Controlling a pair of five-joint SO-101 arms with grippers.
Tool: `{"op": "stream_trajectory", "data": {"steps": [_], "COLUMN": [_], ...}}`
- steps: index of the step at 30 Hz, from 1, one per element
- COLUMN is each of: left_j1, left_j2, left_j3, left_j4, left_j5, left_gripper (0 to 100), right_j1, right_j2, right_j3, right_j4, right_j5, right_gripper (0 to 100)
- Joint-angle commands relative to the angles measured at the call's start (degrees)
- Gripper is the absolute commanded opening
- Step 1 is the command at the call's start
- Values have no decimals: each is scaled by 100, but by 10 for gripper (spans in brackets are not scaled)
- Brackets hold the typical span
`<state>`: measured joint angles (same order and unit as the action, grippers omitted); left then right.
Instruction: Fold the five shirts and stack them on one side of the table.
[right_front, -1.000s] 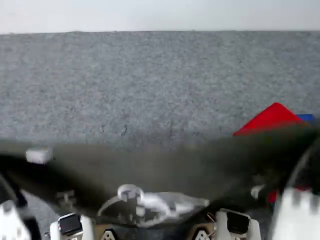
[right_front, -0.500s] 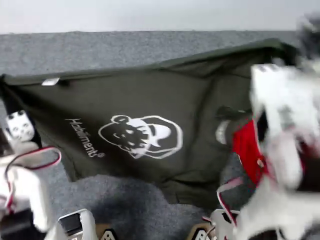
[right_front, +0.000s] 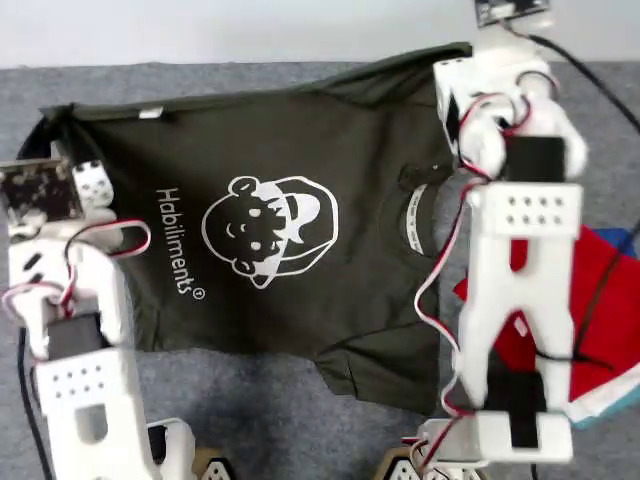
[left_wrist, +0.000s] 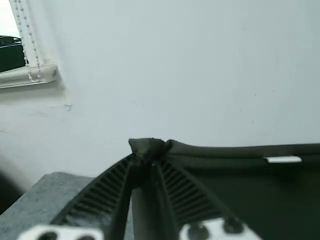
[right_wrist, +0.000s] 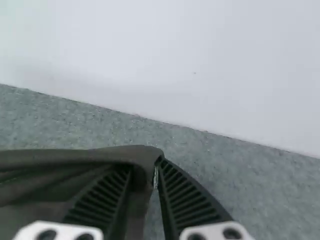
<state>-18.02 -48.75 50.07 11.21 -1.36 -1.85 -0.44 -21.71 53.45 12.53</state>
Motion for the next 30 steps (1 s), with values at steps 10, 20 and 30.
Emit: {"op": "stream_trajectory", "data": {"steps": [10,20,30], "left_j1": [149,149,97], "left_j2": [3648,6215,7007], "left_j3": [-2607,-4804,-5341], "left_j4": [-765,35,1793], "left_j5": [9,9,9], "left_gripper": [12,12,12], "right_j1": [4,-4,-31], "right_j2": [2756,4822,5508], "right_j3": [-3429,-5767,-6303], "right_j4": [268,1015,2914], "right_j5": [-26,211,536], "right_gripper": [9,9,9]}}
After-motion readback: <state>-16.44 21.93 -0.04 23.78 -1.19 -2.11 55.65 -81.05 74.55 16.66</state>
